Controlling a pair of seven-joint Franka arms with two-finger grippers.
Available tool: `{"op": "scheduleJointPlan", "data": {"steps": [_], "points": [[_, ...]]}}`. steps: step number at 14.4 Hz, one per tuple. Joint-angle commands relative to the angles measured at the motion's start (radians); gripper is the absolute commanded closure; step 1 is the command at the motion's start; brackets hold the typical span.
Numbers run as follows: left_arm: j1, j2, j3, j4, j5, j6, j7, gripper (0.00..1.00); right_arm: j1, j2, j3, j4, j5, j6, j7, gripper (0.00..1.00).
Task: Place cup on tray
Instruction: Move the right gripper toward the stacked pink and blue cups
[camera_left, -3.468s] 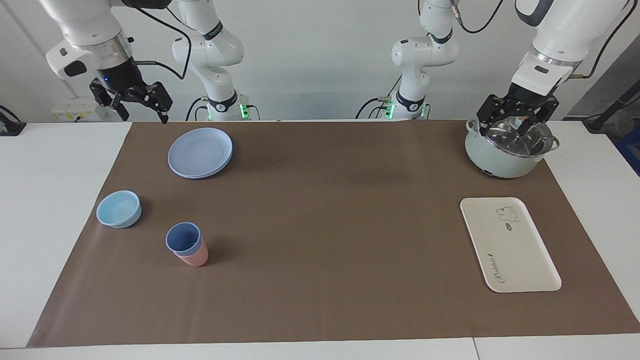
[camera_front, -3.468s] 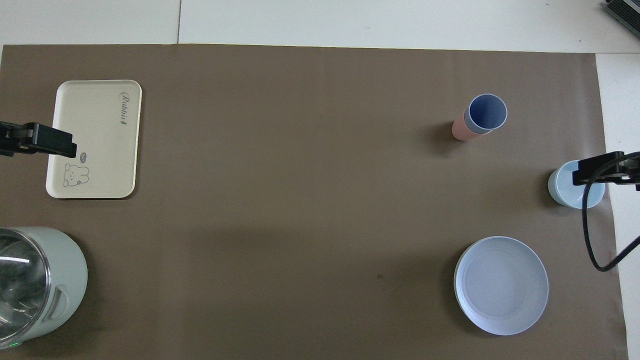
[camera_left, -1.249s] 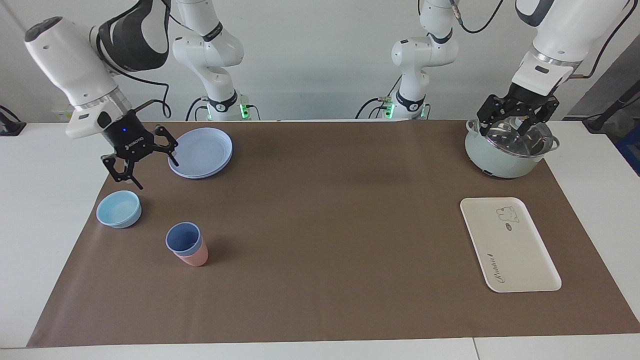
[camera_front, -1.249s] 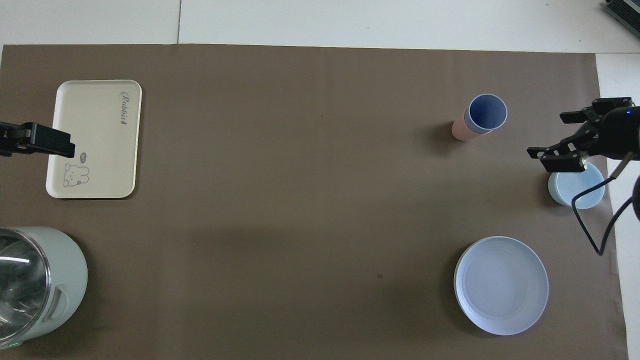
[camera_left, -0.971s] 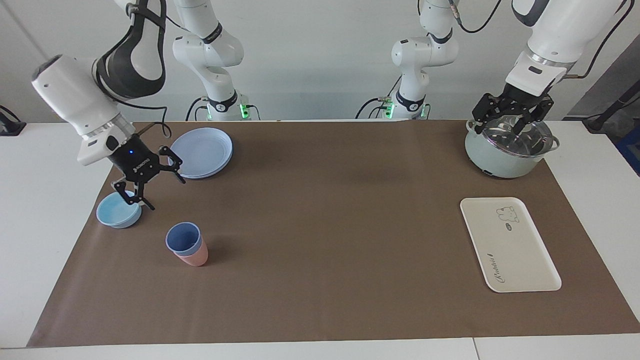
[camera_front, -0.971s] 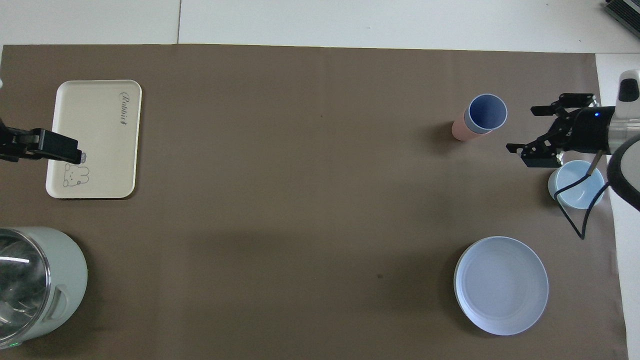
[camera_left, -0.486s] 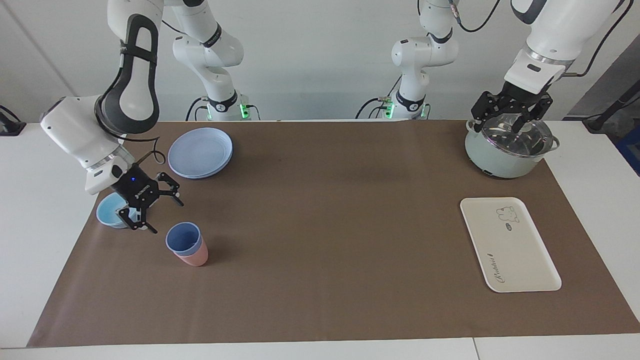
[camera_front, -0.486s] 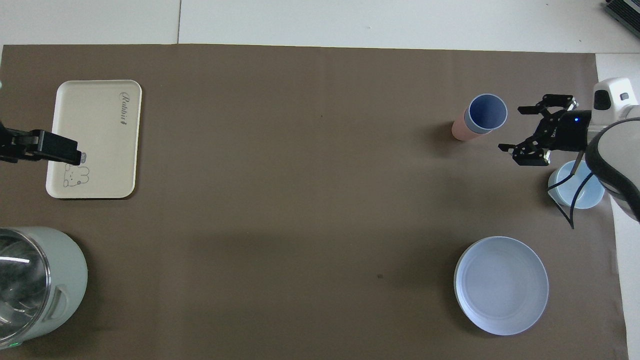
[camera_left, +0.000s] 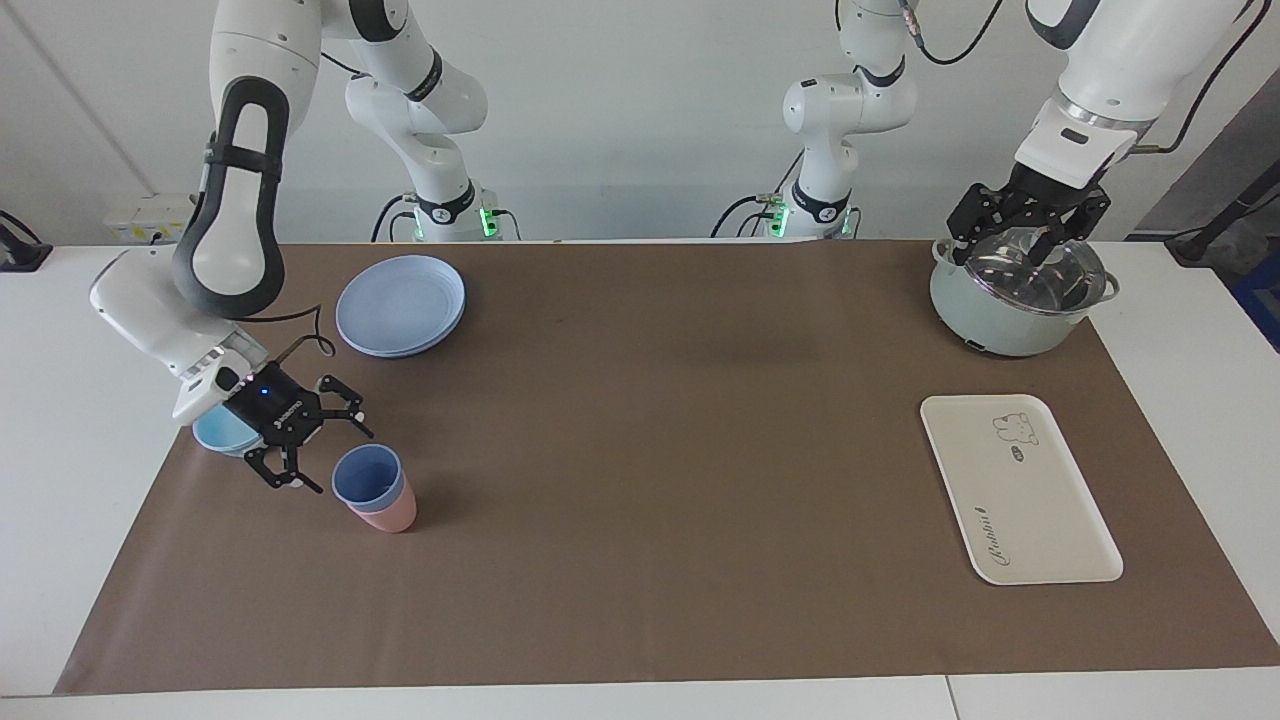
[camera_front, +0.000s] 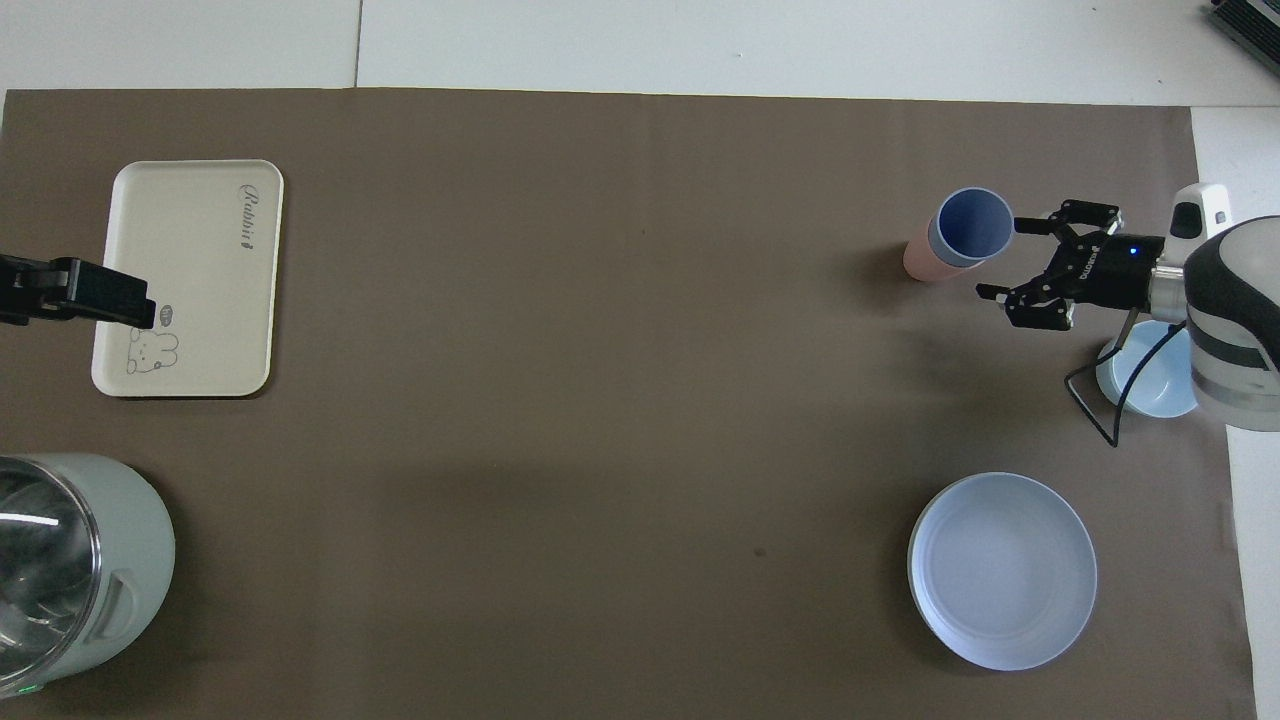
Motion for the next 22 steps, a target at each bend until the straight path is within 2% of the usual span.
{"op": "scheduleJointPlan", "data": {"steps": [1,4,9,14,19,22], "points": [[0.000,-0.029,0.003,-0.039,0.011,0.028,-0.001,0.00,-0.005,0.057,-0.008,0.061,0.051,-0.045,-0.042,0.00],[0.003,-0.035,0.000,-0.048,0.013,0.028,-0.004,0.00,-0.005,0.098,-0.010,0.076,0.132,-0.068,-0.108,0.00],[0.006,-0.043,0.000,-0.063,0.010,0.042,-0.002,0.00,-0.005,0.111,-0.010,0.076,0.151,-0.071,-0.128,0.00],[0.006,-0.066,0.004,-0.128,0.010,0.132,-0.004,0.00,-0.002,0.119,-0.010,0.075,0.168,-0.069,-0.132,0.00],[0.021,-0.057,0.006,-0.123,0.010,0.111,-0.005,0.00,0.005,0.132,-0.007,0.075,0.209,-0.069,-0.138,0.00],[0.013,-0.046,0.004,-0.116,0.011,0.050,-0.008,0.00,0.013,0.132,-0.005,0.075,0.212,-0.065,-0.138,0.00]]}}
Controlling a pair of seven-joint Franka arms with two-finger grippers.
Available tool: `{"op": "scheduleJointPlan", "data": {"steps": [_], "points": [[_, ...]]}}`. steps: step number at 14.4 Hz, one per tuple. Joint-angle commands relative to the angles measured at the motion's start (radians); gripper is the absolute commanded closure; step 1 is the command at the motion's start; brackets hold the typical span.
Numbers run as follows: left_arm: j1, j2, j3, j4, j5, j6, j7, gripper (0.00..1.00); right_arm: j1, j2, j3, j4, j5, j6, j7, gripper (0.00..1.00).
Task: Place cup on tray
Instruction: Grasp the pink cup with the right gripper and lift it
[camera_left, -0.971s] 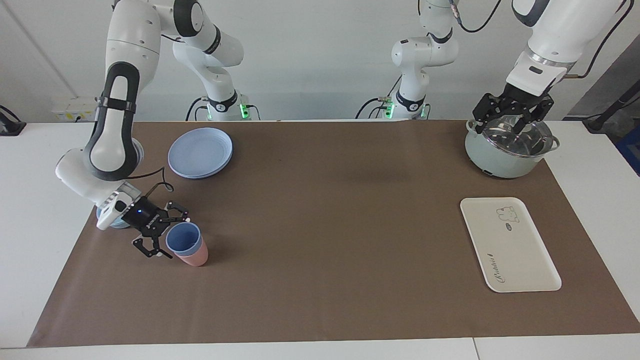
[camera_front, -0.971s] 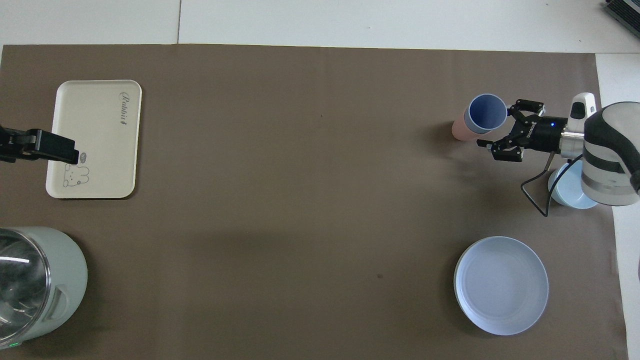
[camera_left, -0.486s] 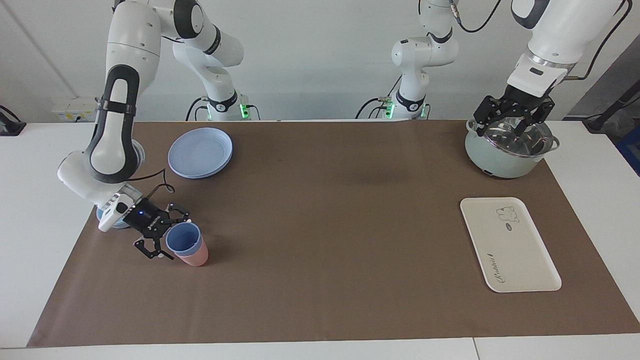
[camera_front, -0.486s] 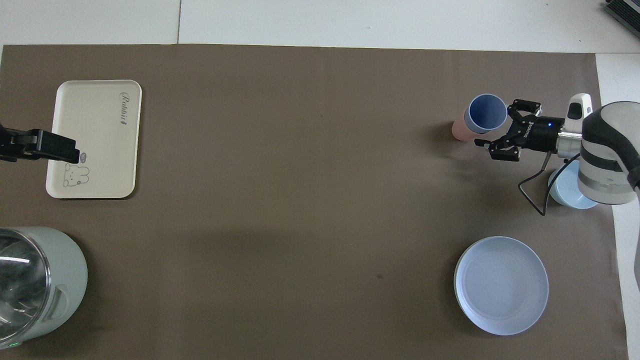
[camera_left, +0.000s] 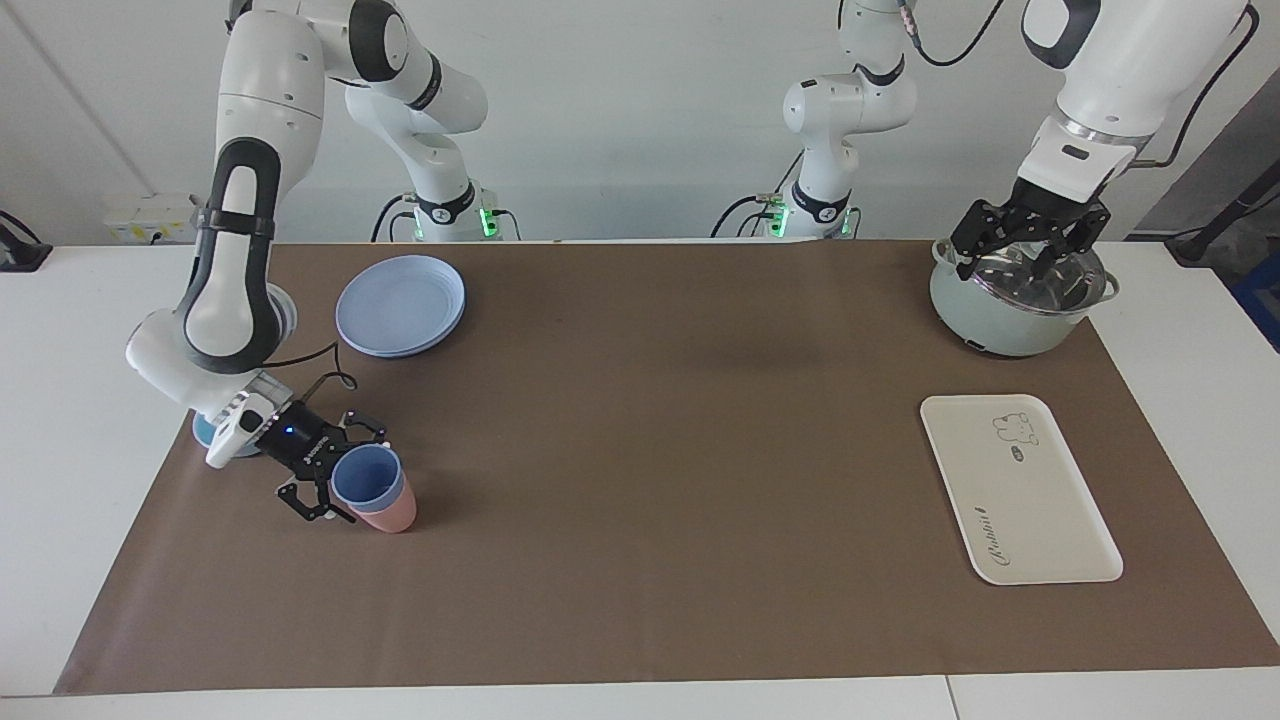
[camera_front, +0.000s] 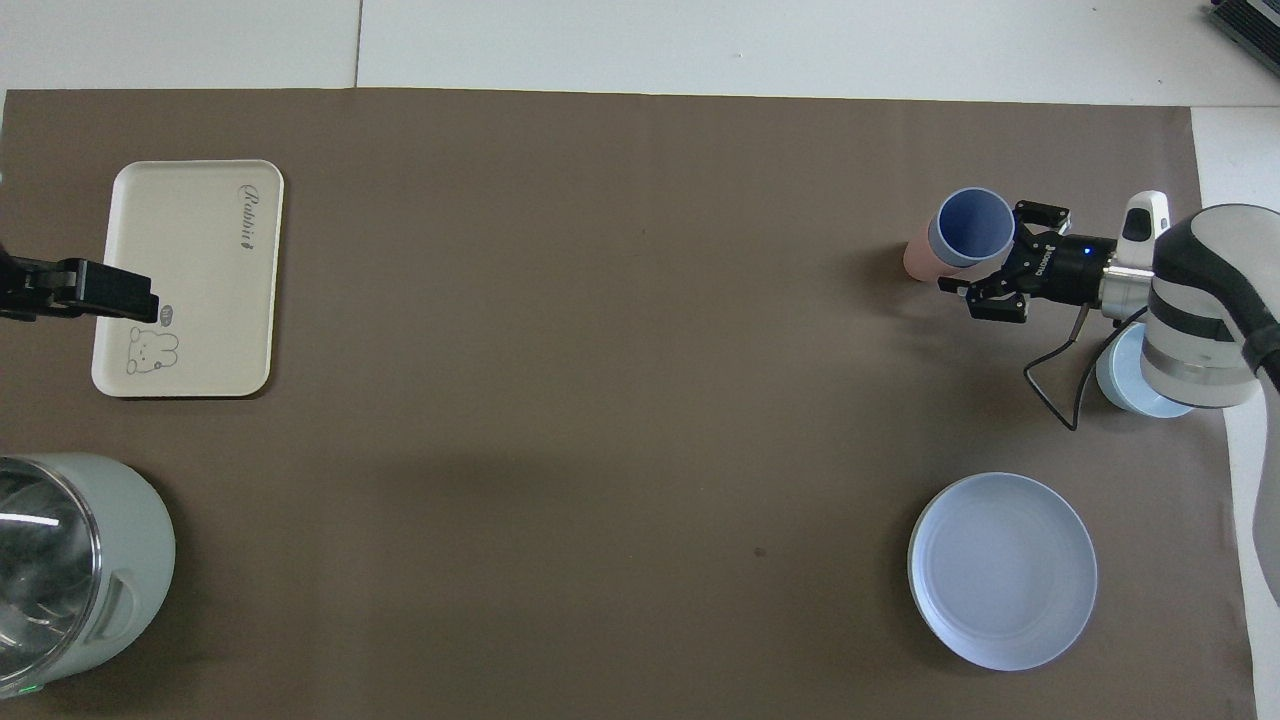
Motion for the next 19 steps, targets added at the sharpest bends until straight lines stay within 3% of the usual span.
{"op": "scheduleJointPlan", "data": {"steps": [1,3,7,17,18,19], "points": [[-0.002,-0.015,-0.004,-0.025,0.010,-0.034,-0.014,0.00,0.004,0.017,-0.005,0.019,0.036,-0.014,-0.030,0.00],[-0.006,-0.008,-0.004,-0.010,0.007,-0.058,-0.015,0.00,0.004,0.017,-0.003,0.019,0.038,-0.012,-0.030,0.00],[-0.009,0.060,-0.011,0.117,0.000,-0.173,-0.015,0.02,0.006,0.018,-0.002,0.019,0.058,-0.003,-0.030,0.00],[-0.016,0.061,-0.016,0.111,-0.015,-0.163,-0.018,0.02,0.013,0.020,0.001,0.011,0.059,0.000,-0.041,0.00],[-0.015,0.061,-0.014,0.113,-0.033,-0.163,-0.018,0.02,0.013,0.020,0.001,0.011,0.061,0.000,-0.042,0.13],[-0.015,0.061,-0.014,0.113,-0.033,-0.163,-0.018,0.02,0.013,0.020,0.001,0.011,0.068,0.000,-0.041,0.68]]}}
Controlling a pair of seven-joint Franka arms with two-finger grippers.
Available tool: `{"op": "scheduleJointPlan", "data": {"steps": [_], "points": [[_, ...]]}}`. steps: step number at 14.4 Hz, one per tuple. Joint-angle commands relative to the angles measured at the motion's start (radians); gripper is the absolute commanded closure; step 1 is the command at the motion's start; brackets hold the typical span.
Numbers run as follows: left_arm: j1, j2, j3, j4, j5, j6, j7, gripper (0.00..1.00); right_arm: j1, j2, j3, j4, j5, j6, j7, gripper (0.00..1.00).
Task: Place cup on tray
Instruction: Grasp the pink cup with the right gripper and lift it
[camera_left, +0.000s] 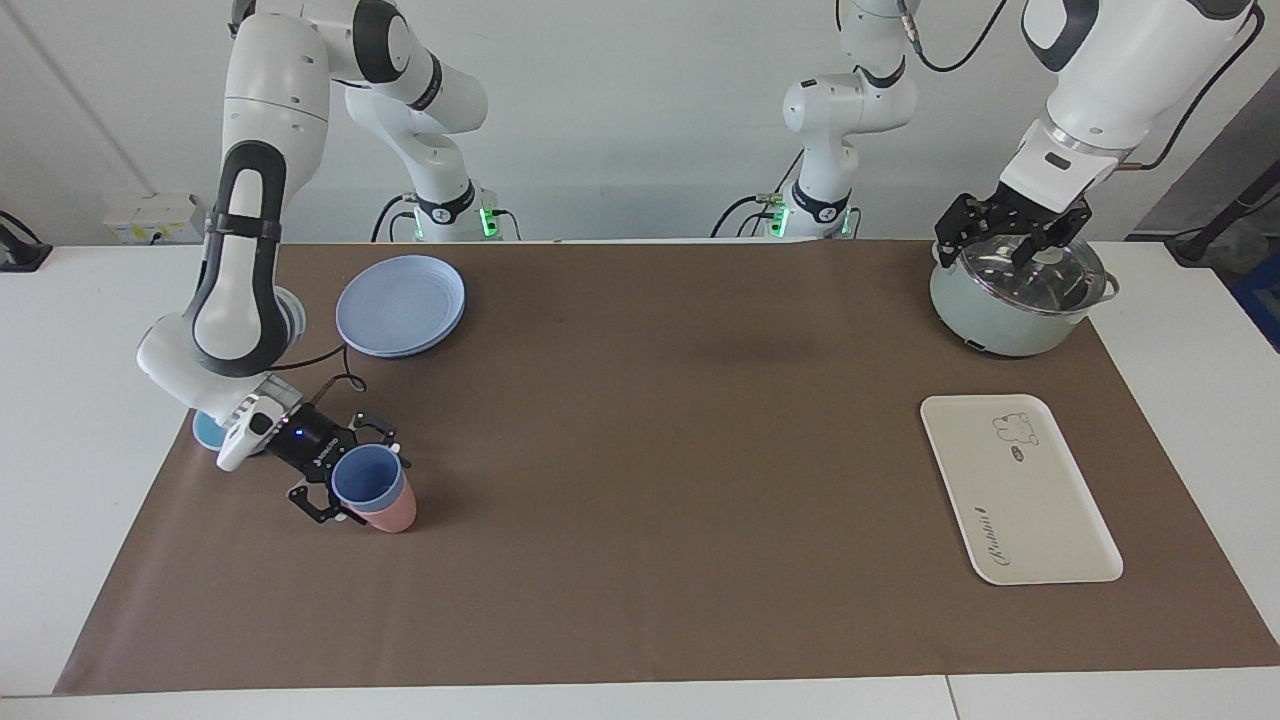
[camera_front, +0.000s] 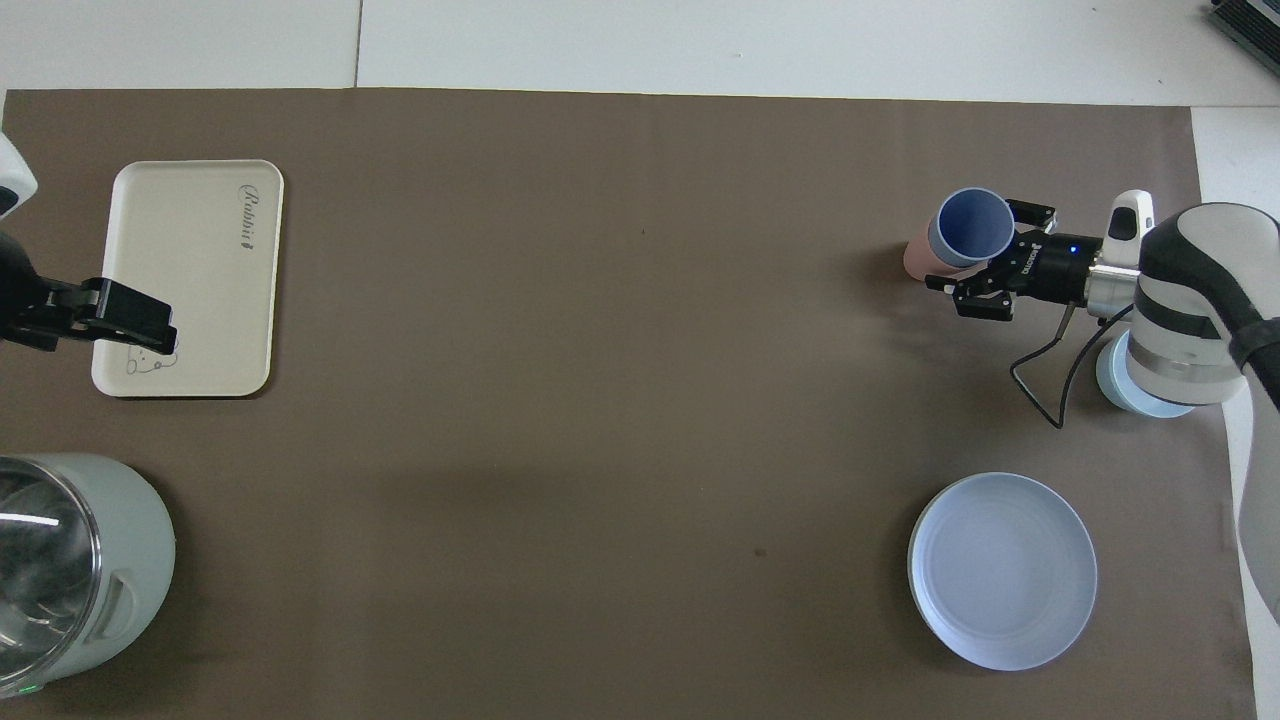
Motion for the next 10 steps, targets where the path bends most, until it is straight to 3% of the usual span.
{"op": "scheduleJointPlan", "data": {"steps": [1,7,10], "points": [[-0.004,0.011,0.004,0.023,-0.016,-0.014,-0.015,0.02,0.001,0.012,-0.001,0.010,0.060,-0.001,-0.035,1.00],[-0.006,0.011,0.004,0.021,-0.022,0.005,-0.015,0.02,0.016,-0.004,0.001,0.016,0.081,0.014,0.020,1.00],[-0.007,0.022,0.004,0.021,-0.095,0.037,-0.015,0.04,0.018,-0.052,0.004,0.017,0.064,0.075,0.118,1.00]]}}
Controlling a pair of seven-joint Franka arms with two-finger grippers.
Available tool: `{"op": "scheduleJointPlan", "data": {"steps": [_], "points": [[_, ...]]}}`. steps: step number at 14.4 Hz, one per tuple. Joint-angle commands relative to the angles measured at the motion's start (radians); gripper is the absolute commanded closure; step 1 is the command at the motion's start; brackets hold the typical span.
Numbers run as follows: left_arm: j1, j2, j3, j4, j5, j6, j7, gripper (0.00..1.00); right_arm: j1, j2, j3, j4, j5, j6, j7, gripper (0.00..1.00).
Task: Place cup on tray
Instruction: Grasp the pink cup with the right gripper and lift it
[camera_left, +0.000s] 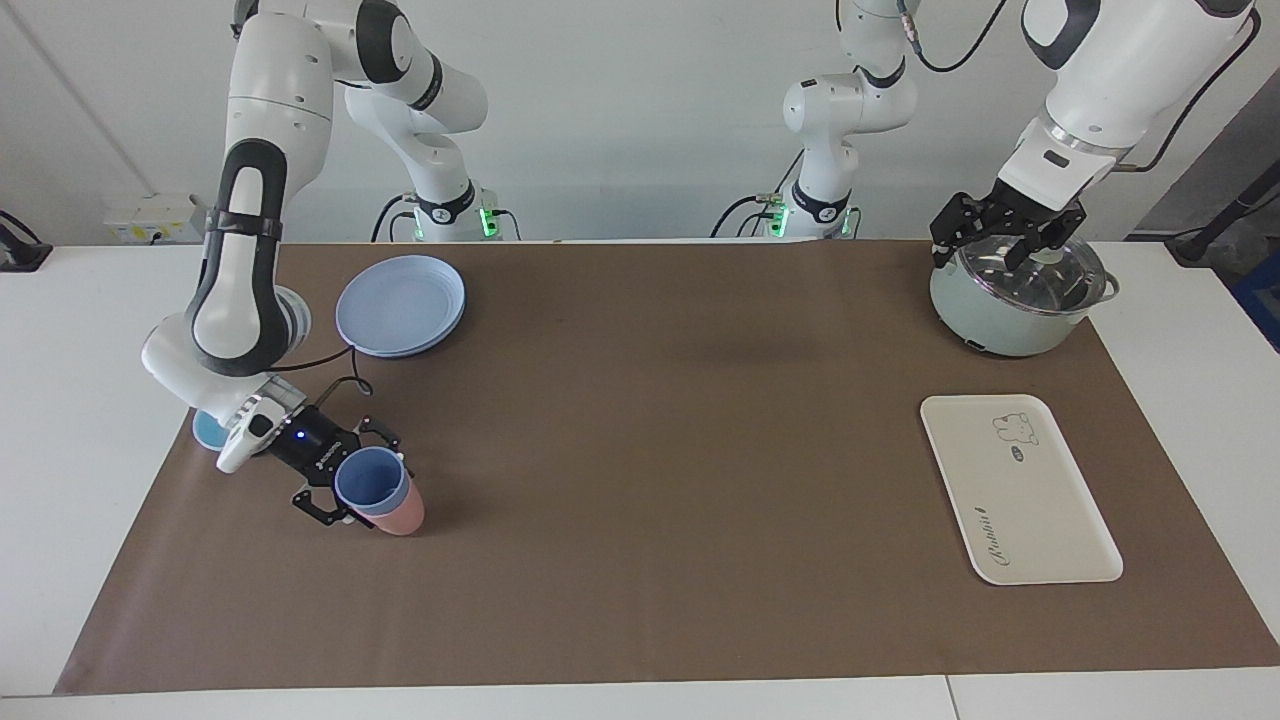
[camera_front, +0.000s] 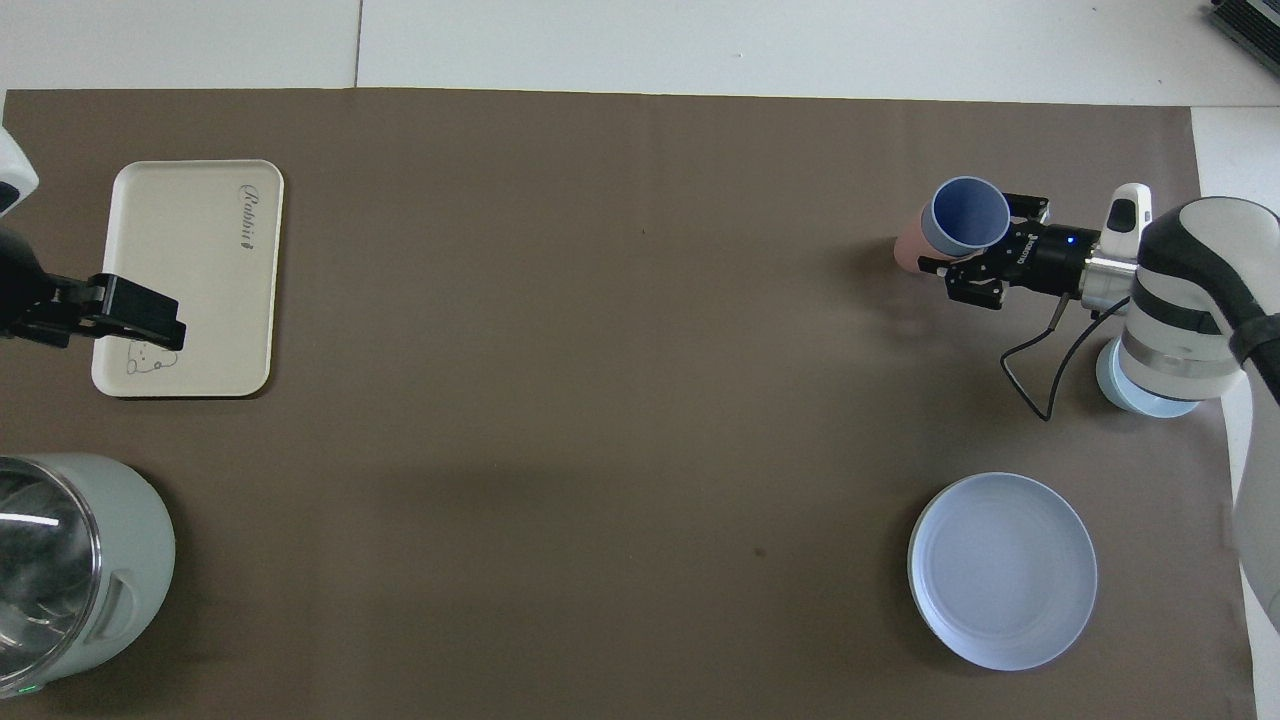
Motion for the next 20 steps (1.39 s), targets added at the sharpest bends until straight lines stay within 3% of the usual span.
{"op": "scheduleJointPlan", "data": {"steps": [1,4,8,16,20], "points": [[-0.009,0.042,0.002,0.029,-0.063,0.024,-0.029,0.05,0.005,-0.064,0.007,-0.004,0.004,0.057,0.090,1.00],[-0.084,0.112,0.002,0.079,-0.082,0.085,-0.168,0.08,0.015,-0.107,0.036,-0.003,-0.058,0.124,0.199,1.00],[-0.100,0.232,0.004,0.208,-0.170,0.126,-0.241,0.09,0.015,-0.179,0.129,-0.003,-0.252,0.247,0.492,1.00],[-0.110,0.344,0.000,0.288,-0.221,0.385,-0.412,0.09,0.017,-0.280,0.313,-0.007,-0.803,0.295,1.194,1.00],[-0.155,0.416,-0.009,0.359,-0.260,0.447,-0.500,0.13,0.026,-0.295,0.416,-0.014,-1.076,0.295,1.555,1.00]]}}
